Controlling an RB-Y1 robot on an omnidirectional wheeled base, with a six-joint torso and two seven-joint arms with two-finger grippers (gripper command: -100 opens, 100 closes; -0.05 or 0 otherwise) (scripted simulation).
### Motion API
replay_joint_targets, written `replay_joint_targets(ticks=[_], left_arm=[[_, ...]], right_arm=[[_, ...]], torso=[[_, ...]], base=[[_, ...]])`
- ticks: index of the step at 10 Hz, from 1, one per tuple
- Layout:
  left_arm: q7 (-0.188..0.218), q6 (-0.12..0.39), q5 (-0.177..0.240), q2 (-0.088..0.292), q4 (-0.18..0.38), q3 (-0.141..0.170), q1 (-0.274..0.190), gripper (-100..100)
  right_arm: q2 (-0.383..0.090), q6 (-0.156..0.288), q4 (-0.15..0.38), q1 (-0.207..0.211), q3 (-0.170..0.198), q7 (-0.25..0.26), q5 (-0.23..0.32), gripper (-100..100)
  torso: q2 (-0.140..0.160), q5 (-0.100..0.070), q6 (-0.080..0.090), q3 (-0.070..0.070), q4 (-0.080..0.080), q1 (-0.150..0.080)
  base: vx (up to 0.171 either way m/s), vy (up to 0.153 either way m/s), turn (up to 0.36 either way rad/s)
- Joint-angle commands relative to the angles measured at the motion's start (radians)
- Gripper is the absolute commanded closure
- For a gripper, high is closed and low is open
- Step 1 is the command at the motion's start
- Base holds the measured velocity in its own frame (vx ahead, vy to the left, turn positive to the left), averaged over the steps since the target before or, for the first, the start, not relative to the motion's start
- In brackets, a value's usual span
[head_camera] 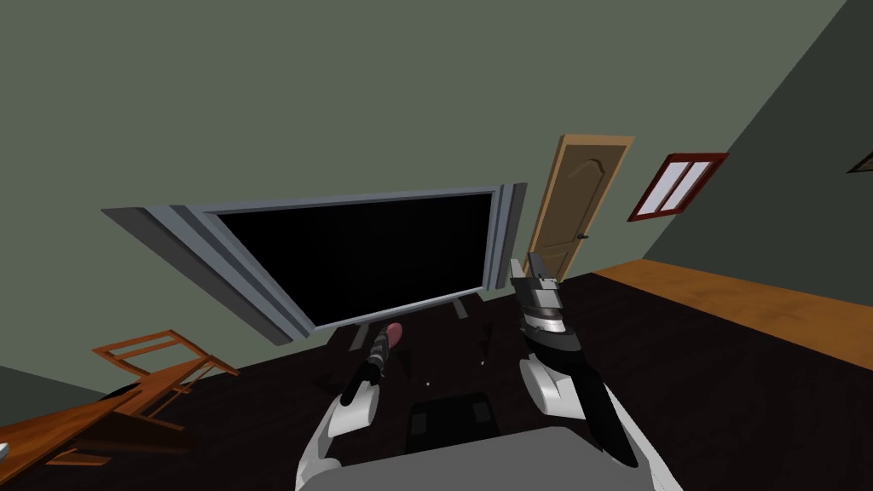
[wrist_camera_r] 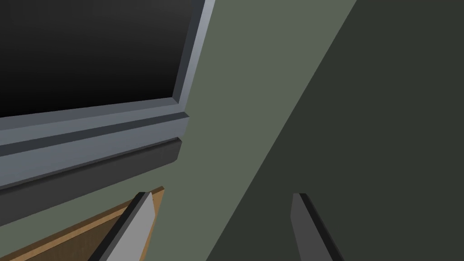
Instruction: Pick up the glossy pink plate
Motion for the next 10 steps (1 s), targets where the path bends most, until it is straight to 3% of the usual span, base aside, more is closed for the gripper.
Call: replay_joint_targets(ticks=[1, 7, 10], left_arm=[[-0.006, 0.006, -0.001, 0.000, 0.043, 0.007, -0.010, -100], [-0.040, 0.070, -0.019, -0.034, 0.141, 0.035, -0.026, -100], [-0.056, 0.103, -0.028, -0.087, 0.191, 0.049, -0.033, -100]], right_arm=[[0.000, 0.000, 0.000, 0.000, 0.000, 0.000, 0.000, 0], [0.000, 0.000, 0.000, 0.000, 0.000, 0.000, 0.000, 0], [0.000, 0.000, 0.000, 0.000, 0.000, 0.000, 0.000, 0]], torso=[[0.000, 0.000, 0.000, 0.000, 0.000, 0.000], [0.000, 0.000, 0.000, 0.000, 0.000, 0.001], [0.000, 0.000, 0.000, 0.000, 0.000, 0.001]], base=[[0.030, 0.031, 0.007], [0.042, 0.035, 0.006], [0.044, 0.040, 0.004]])
